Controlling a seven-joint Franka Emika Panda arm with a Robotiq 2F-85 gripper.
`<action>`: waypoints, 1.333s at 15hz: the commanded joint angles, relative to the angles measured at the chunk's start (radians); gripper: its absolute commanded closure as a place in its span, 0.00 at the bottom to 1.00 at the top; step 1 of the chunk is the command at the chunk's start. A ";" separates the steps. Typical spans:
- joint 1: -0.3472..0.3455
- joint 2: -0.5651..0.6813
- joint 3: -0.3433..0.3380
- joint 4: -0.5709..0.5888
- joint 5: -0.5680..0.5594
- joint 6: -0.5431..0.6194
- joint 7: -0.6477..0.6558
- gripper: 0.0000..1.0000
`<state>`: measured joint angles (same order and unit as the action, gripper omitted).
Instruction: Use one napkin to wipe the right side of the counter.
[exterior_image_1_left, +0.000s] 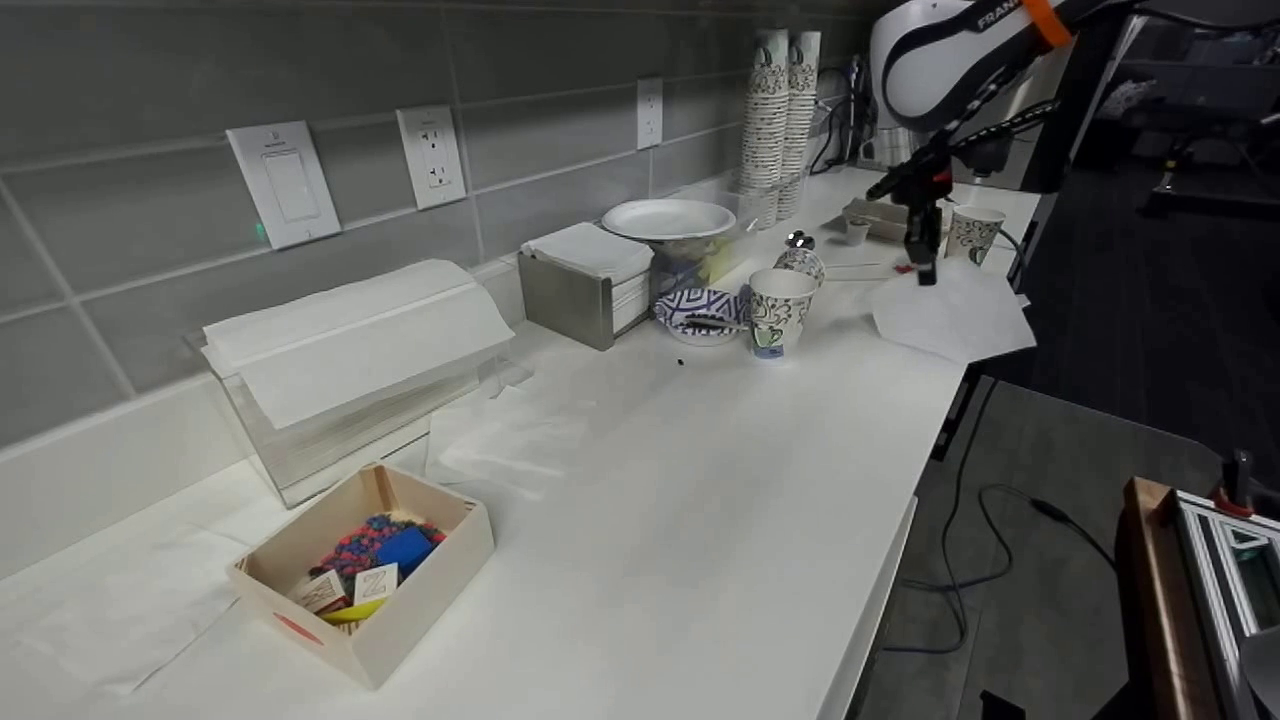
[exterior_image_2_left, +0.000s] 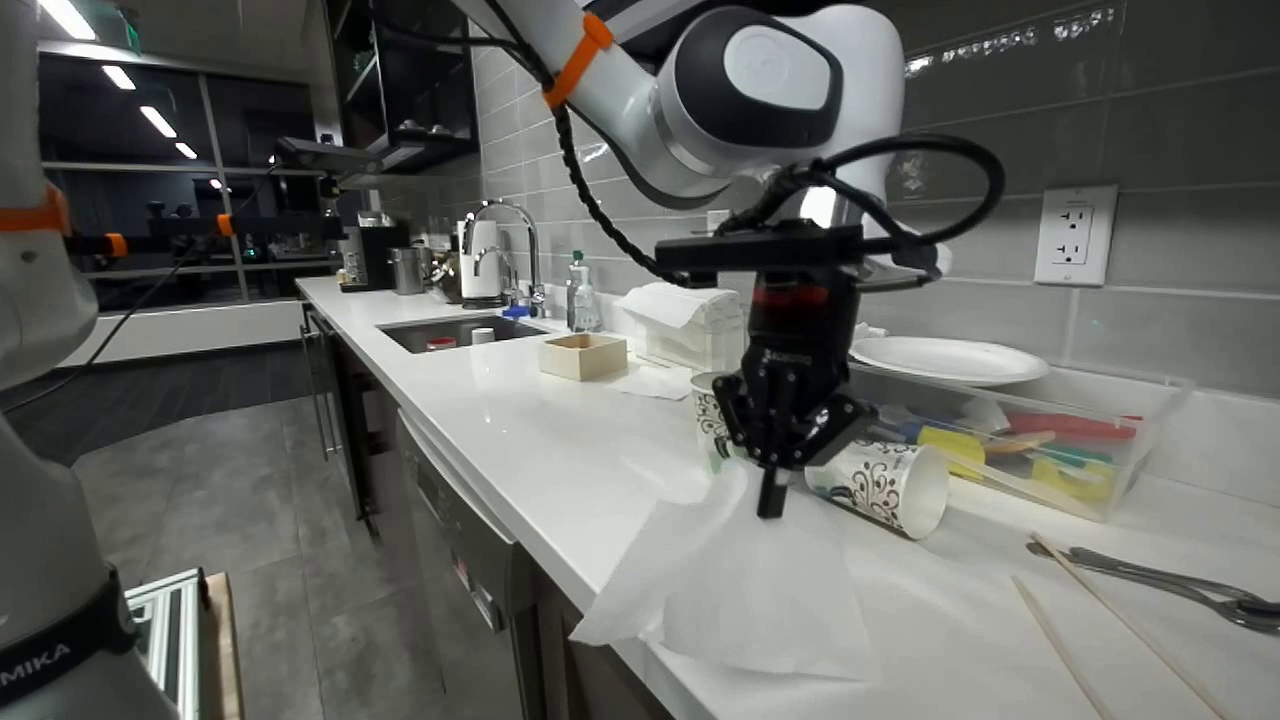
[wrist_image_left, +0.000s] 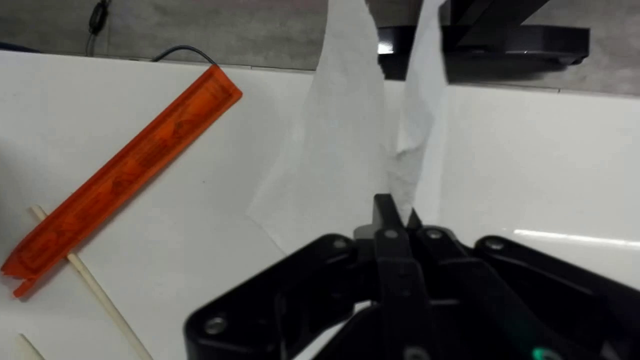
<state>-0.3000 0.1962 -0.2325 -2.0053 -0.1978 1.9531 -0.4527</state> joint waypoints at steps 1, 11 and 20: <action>0.016 -0.237 0.030 -0.198 0.045 -0.021 -0.147 1.00; 0.220 -0.676 0.071 -0.539 0.332 -0.030 -0.207 1.00; 0.257 -0.659 0.084 -0.529 0.339 0.020 -0.136 1.00</action>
<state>-0.0781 -0.4659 -0.1604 -2.5202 0.1107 1.9095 -0.6594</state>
